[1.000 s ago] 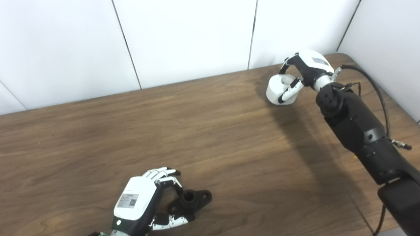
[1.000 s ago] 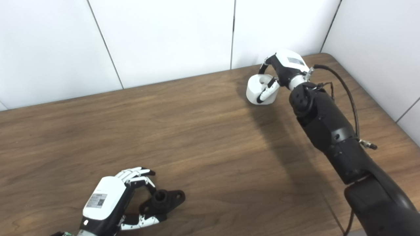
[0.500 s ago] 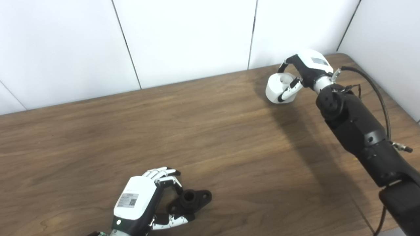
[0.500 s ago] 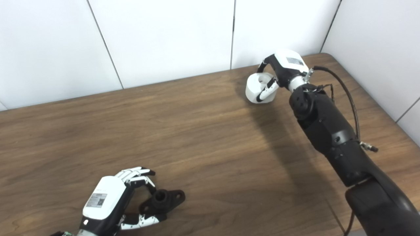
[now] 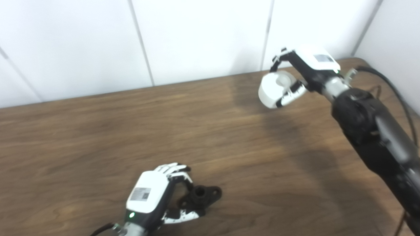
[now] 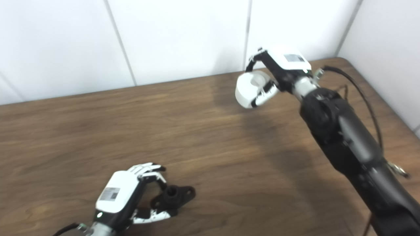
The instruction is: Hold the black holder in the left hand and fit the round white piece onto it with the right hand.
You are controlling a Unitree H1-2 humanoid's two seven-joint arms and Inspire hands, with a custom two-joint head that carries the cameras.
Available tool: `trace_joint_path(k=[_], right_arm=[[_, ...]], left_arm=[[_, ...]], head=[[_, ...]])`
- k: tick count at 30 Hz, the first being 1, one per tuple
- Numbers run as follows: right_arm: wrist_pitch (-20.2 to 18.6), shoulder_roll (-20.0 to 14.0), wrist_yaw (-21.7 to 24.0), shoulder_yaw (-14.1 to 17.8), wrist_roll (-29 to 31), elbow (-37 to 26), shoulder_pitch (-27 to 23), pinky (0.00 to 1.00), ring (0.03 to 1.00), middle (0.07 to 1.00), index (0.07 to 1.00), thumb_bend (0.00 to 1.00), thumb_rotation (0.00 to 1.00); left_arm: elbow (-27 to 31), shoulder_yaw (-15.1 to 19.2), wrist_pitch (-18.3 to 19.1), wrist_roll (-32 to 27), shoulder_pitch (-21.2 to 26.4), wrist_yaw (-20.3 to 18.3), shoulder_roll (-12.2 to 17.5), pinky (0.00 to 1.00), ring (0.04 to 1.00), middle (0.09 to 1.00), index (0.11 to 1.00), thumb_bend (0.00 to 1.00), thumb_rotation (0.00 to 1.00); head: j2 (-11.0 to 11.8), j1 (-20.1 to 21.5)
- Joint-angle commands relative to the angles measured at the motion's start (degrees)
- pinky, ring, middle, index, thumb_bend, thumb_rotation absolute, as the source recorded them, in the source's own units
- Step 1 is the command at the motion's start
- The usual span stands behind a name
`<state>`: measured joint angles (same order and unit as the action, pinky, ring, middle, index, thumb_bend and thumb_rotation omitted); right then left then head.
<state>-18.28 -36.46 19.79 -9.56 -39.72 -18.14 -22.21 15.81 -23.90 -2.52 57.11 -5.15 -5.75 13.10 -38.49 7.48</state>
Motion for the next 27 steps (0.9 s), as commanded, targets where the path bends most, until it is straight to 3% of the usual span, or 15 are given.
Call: trace_joint_path(k=[1, 5, 14, 19, 27], right_arm=[[-1.6, -0.8, 2.4, 1.3, -0.1, -5.8, -0.8, 0.77, 0.898, 0.781, 0.484, 0.52, 0.13], [-3.8, 0.7, 6.7, 1.1, -0.4, -13.3, 1.1, 0.74, 0.895, 0.776, 0.483, 0.52, 0.14], [-6.4, 5.6, 15.6, -1.4, -1.5, -24.3, 2.4, 0.77, 0.906, 0.776, 0.482, 0.52, 0.14], [-5.6, 8.2, 19.2, -3.1, -3.2, -27.8, 2.9, 0.8, 0.898, 0.773, 0.482, 0.53, 0.14], [-2.6, 12.4, 21.2, -6.1, -4.3, -29.6, 5.0, 0.91, 0.901, 0.772, 0.482, 0.52, 0.14]], left_arm=[[-1.2, -1.2, 2.2, 2.7, -0.4, -3.7, -0.1, 0.81, 0.833, 0.784, 0.488, 0.52, 0.05], [-1.5, -1.9, 2.6, 3.6, 0.0, -3.5, -0.6, 0.81, 0.832, 0.782, 0.488, 0.52, 0.05], [-1.2, -2.7, 4.1, 4.2, 0.7, -4.3, -1.4, 0.81, 0.838, 0.786, 0.488, 0.52, 0.05], [-0.9, -3.0, 4.8, 4.4, 1.0, -4.9, -1.4, 0.81, 0.837, 0.787, 0.488, 0.52, 0.05], [-0.9, -3.2, 5.3, 4.7, 1.5, -4.9, -1.6, 0.8, 0.832, 0.783, 0.488, 0.52, 0.05]], head=[[-0.4, -0.6], [-1.2, -1.9], [-3.0, -2.9], [-3.7, -3.2], [-4.3, -3.6]])
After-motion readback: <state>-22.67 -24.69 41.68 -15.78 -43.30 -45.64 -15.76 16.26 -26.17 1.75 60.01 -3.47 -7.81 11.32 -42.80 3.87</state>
